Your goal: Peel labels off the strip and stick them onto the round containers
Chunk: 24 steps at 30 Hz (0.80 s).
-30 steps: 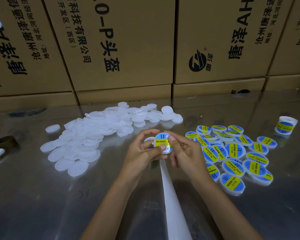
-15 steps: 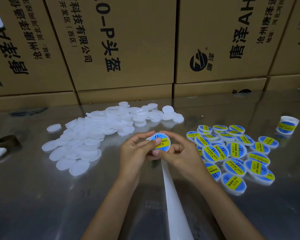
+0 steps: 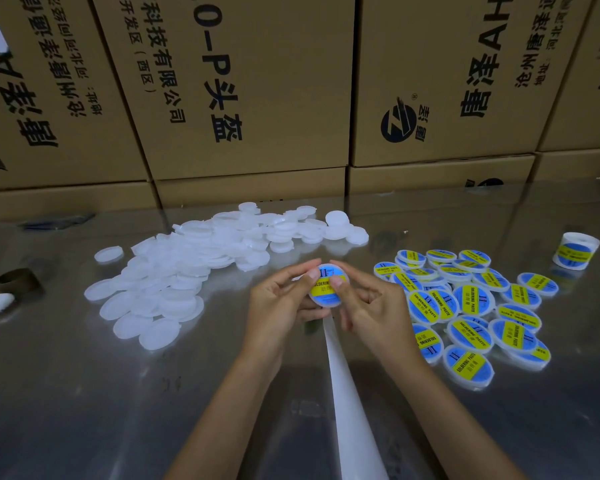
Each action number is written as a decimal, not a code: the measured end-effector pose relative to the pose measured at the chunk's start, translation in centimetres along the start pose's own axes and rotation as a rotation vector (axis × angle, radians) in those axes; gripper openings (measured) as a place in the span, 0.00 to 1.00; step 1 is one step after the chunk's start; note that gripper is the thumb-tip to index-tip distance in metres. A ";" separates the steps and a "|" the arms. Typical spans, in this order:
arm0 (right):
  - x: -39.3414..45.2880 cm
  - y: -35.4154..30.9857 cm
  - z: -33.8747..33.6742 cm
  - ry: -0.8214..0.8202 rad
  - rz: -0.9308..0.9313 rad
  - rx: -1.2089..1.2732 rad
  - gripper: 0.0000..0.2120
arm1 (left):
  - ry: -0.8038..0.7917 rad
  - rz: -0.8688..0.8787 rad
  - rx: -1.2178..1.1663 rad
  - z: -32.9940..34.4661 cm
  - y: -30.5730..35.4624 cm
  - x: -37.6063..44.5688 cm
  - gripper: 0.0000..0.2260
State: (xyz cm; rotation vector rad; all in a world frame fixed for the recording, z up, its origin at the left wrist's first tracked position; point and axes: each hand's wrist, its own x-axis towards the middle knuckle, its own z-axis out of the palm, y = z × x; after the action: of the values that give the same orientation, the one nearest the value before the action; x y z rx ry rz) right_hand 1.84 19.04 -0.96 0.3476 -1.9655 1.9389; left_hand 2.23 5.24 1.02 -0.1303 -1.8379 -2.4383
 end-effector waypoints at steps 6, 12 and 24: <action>1.5 0.4 -2.1 0.306 0.124 -0.136 0.10 | 0.016 -0.015 -0.010 -0.4 -0.2 0.3 0.11; 2.6 1.4 -6.8 0.430 0.291 -0.680 0.16 | 0.254 -0.024 0.037 -3.1 -1.0 1.5 0.10; 1.8 1.6 -3.9 0.327 0.149 -0.718 0.14 | 0.112 -0.074 0.035 -2.7 -4.1 2.7 0.10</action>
State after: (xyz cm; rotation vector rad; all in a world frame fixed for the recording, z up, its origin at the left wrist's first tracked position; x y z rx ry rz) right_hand -0.17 23.06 -1.68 -0.2940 -2.3191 1.1350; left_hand -1.01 3.70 -3.28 0.0765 -1.8682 -2.4059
